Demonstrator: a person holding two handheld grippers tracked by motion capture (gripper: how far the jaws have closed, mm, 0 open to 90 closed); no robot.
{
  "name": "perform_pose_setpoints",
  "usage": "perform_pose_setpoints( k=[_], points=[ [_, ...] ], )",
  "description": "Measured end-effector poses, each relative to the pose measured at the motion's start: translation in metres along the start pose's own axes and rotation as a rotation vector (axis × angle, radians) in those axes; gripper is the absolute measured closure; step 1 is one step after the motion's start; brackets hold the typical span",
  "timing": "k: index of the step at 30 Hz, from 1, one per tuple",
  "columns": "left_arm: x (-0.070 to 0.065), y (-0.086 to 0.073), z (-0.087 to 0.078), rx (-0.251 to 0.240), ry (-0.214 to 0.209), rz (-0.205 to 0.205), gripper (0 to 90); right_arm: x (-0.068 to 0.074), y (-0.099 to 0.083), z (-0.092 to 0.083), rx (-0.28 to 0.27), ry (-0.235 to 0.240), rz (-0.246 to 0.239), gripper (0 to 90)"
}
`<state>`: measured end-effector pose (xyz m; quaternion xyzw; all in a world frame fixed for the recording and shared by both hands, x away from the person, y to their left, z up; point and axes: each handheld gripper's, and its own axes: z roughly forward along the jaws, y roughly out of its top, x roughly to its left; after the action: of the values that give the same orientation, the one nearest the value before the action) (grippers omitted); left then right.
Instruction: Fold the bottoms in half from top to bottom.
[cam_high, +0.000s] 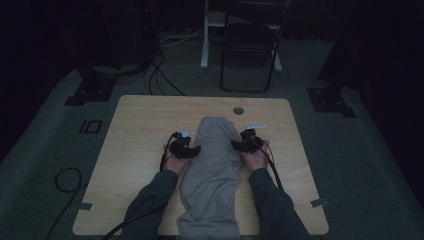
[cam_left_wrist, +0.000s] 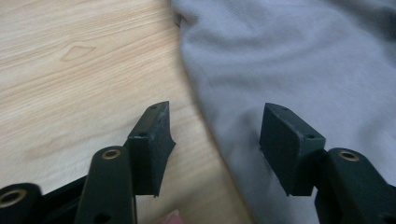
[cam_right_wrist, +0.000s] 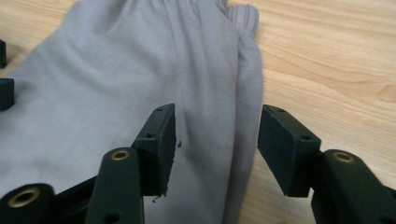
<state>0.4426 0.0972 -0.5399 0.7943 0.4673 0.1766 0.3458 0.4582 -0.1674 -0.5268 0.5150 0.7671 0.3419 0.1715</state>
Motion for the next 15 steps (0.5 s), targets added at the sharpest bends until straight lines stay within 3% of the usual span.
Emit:
perform_pose_setpoints(
  k=[4,8,12,15],
  points=[
    [-0.004,0.005,0.005,0.005,0.004,0.016,41.5,0.002,0.0,0.011,0.036,-0.008,0.008,44.6],
    [-0.006,0.008,0.009,0.01,0.011,0.035,42.7,0.007,-0.002,0.013,0.025,-0.049,-0.04,48.4],
    [-0.007,0.011,0.01,0.02,0.01,0.037,46.7,0.005,-0.001,0.014,0.016,-0.056,-0.035,54.1],
    [-0.007,0.011,0.01,0.024,0.011,0.036,46.8,0.005,0.001,0.014,0.031,-0.078,-0.019,46.7]
  ],
)
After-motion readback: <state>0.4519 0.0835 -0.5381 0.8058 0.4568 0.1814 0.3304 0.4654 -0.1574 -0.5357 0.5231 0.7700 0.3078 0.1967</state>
